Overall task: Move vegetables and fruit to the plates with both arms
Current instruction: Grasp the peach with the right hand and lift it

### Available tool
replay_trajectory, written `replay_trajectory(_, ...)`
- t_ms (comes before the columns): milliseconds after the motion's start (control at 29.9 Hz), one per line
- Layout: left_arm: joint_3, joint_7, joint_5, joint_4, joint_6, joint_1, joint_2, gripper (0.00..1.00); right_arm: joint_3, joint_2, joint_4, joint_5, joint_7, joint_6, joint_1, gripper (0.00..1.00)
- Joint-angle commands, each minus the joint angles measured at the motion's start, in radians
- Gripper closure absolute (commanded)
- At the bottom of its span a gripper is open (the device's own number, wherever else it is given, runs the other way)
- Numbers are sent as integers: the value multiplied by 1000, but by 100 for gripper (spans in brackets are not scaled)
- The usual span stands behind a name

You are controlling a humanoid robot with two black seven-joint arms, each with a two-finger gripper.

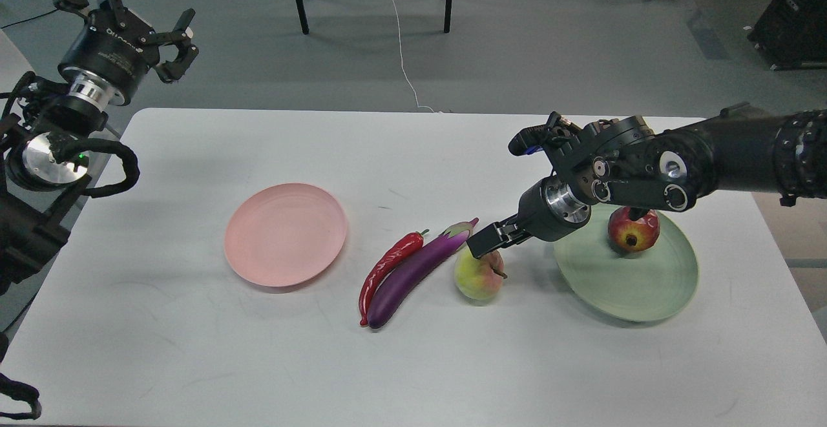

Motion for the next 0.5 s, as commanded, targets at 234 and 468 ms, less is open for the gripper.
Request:
replay_trajectory(234,1,-2,0,0,-1,3,28,2,3,94,-47,24,3,-7,-40,8)
replay_trajectory(468,1,-2,0,0,-1,3,31,2,6,108,-50,25,6,-11,-60,9)
